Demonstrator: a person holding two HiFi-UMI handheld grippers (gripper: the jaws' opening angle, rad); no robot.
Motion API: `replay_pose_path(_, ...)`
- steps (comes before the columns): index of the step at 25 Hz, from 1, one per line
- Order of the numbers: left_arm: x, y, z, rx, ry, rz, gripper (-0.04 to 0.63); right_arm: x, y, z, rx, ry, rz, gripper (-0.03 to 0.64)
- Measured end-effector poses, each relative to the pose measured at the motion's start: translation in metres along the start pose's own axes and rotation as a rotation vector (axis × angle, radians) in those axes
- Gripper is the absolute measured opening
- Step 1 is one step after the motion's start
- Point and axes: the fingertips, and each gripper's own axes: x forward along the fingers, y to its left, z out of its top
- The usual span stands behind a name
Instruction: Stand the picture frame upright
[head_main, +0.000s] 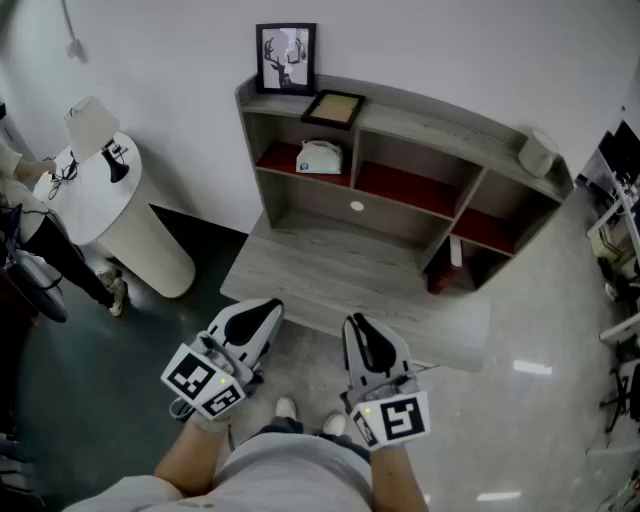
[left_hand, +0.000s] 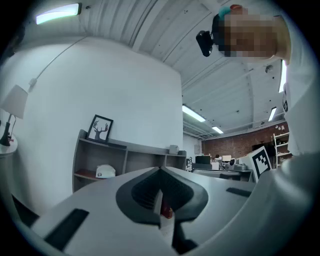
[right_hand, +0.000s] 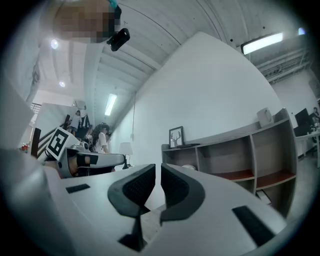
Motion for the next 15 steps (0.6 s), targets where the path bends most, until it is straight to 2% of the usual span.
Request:
replay_pose_path(3,-0.006,0.015,-0.001,-0.010,0.000,0.009,0.015,0.009,0.007,-0.010,-0.043,0.035,0.015,0.046)
replay_pose_path(9,-0.019,0.041,0.000,-0.024,-0.007,0.008,0.015,0.028,0.023,-0.014,-0.040,0.042,0.002,0.046)
replay_pose_path(15,-0.033,0.066,0.003,-0.002,-0.003,0.012,0.015,0.040,0.027,-0.011,0.062,-0.029,-0.048,0.046)
